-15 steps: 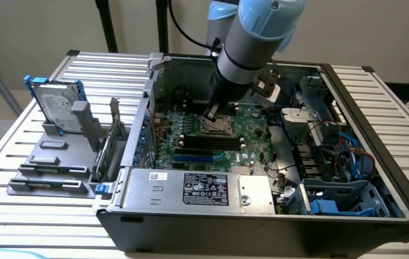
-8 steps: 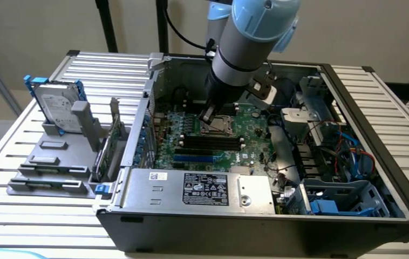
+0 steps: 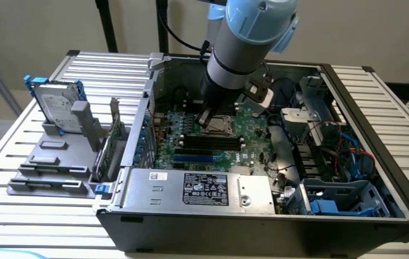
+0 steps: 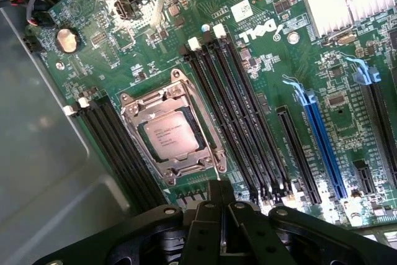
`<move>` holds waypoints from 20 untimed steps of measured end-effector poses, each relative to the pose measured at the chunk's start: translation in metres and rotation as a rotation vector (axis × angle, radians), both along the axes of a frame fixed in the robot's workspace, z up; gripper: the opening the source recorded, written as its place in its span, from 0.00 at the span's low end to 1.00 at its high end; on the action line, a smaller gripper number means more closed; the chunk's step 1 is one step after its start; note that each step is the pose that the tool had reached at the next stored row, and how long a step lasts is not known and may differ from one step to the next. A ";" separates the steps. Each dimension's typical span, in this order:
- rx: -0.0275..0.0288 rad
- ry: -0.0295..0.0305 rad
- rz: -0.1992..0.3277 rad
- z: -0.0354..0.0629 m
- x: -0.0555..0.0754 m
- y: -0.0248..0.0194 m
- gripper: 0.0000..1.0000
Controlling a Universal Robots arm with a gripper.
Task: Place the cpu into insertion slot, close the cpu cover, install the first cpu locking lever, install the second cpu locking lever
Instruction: 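Install the second cpu locking lever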
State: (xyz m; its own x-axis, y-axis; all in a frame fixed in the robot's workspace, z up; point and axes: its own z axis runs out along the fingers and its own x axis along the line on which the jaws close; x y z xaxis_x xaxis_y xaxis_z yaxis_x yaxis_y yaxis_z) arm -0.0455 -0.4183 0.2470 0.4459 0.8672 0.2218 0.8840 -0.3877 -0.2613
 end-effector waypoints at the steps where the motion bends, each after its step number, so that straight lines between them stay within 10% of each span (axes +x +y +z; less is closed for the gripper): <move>1: 0.0000 0.0000 0.000 -0.0001 -0.001 0.0000 0.11; 20: -0.0001 -0.0166 0.000 -0.0230 -0.014 0.0034 0.11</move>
State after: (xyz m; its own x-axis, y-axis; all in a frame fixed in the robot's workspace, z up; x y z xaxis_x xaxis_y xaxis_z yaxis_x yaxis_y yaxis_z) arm -0.0594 -0.4148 0.2240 0.4421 0.8672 0.2290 0.8882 -0.3877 -0.2466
